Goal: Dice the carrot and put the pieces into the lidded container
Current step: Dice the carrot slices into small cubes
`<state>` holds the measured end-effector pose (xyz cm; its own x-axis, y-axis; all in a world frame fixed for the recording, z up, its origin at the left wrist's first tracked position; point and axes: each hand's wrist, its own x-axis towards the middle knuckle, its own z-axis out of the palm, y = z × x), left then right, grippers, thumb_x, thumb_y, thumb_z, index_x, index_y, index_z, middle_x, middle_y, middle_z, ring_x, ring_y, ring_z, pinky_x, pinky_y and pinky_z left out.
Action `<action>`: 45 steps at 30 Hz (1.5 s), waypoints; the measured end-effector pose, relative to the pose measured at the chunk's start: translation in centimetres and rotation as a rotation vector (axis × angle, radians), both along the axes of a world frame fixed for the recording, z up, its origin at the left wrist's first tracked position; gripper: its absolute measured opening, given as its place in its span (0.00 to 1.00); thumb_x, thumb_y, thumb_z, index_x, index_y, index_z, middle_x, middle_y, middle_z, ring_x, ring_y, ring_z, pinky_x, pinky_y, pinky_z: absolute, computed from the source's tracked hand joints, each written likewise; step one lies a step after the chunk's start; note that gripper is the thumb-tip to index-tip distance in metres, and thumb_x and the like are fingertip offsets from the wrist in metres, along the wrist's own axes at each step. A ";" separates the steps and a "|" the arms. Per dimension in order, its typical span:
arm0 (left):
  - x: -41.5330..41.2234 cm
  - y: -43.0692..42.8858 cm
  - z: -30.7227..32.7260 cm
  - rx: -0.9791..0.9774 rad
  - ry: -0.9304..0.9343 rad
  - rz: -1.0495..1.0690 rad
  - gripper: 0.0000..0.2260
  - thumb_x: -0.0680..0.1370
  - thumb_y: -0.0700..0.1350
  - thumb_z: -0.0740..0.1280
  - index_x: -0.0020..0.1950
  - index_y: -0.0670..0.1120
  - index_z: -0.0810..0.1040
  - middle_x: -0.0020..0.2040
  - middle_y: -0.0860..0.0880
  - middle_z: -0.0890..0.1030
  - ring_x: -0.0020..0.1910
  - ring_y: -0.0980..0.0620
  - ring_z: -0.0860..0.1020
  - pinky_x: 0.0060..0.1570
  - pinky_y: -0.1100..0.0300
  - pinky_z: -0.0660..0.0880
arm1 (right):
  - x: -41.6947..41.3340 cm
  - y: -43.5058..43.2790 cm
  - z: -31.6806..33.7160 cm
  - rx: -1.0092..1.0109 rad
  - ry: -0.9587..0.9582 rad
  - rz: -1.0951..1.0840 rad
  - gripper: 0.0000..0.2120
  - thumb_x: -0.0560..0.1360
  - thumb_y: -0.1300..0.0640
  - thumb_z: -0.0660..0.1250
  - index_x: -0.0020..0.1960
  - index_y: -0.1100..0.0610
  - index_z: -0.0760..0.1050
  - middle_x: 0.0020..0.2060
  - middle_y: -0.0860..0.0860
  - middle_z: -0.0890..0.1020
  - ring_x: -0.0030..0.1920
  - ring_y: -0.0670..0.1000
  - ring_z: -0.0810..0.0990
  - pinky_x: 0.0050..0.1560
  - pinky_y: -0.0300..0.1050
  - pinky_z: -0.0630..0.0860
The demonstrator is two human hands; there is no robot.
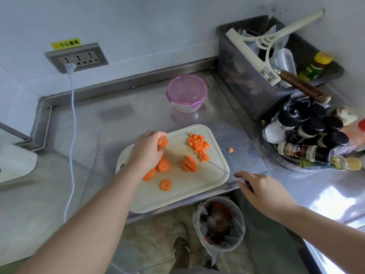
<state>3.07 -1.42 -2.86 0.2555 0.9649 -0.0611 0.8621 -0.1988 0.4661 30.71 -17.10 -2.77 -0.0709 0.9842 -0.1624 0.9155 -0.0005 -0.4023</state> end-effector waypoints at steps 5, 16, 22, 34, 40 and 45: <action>3.1 -1.1 0.1 0.042 0.503 -0.604 0.29 0.72 0.45 0.68 0.72 0.55 0.64 0.68 0.51 0.66 0.67 0.48 0.65 0.65 0.53 0.64 | -0.4 1.1 -0.1 -0.034 0.152 -0.173 0.11 0.81 0.54 0.59 0.60 0.52 0.75 0.28 0.41 0.73 0.29 0.43 0.72 0.32 0.43 0.68; 6.2 -0.7 0.2 0.117 0.814 -0.806 0.19 0.76 0.47 0.64 0.67 0.47 0.68 0.69 0.45 0.67 0.68 0.44 0.66 0.64 0.51 0.62 | -1.7 1.2 0.4 -0.072 0.234 -0.198 0.11 0.80 0.54 0.59 0.60 0.52 0.76 0.27 0.44 0.74 0.30 0.48 0.75 0.35 0.47 0.73; 6.3 -0.2 -0.1 0.036 0.791 -0.791 0.21 0.77 0.50 0.64 0.68 0.47 0.66 0.71 0.45 0.67 0.70 0.45 0.66 0.66 0.51 0.61 | -2.3 1.6 0.4 -0.102 0.245 -0.203 0.11 0.80 0.54 0.59 0.60 0.53 0.76 0.28 0.46 0.75 0.30 0.51 0.75 0.34 0.47 0.73; 5.5 -4.7 -2.2 -0.087 0.516 -0.204 0.17 0.75 0.56 0.63 0.59 0.48 0.73 0.58 0.48 0.78 0.59 0.46 0.75 0.57 0.52 0.67 | -5.0 1.7 -0.8 -0.296 0.207 -0.201 0.08 0.81 0.53 0.57 0.55 0.51 0.74 0.34 0.49 0.79 0.34 0.52 0.79 0.35 0.46 0.74; 4.6 -5.4 -2.8 -0.084 0.349 -0.134 0.21 0.74 0.56 0.66 0.63 0.49 0.70 0.60 0.50 0.75 0.60 0.48 0.74 0.58 0.53 0.69 | -6.2 2.2 -0.6 -0.321 0.228 -0.249 0.08 0.81 0.53 0.57 0.54 0.52 0.73 0.36 0.51 0.80 0.32 0.52 0.78 0.35 0.47 0.75; 3.4 -5.7 -3.0 -0.098 0.107 -0.115 0.18 0.75 0.55 0.67 0.62 0.50 0.73 0.59 0.52 0.74 0.57 0.51 0.75 0.52 0.55 0.74 | -6.3 2.1 -0.3 -0.343 0.224 -0.234 0.06 0.81 0.53 0.57 0.52 0.51 0.72 0.36 0.50 0.79 0.32 0.49 0.77 0.35 0.44 0.75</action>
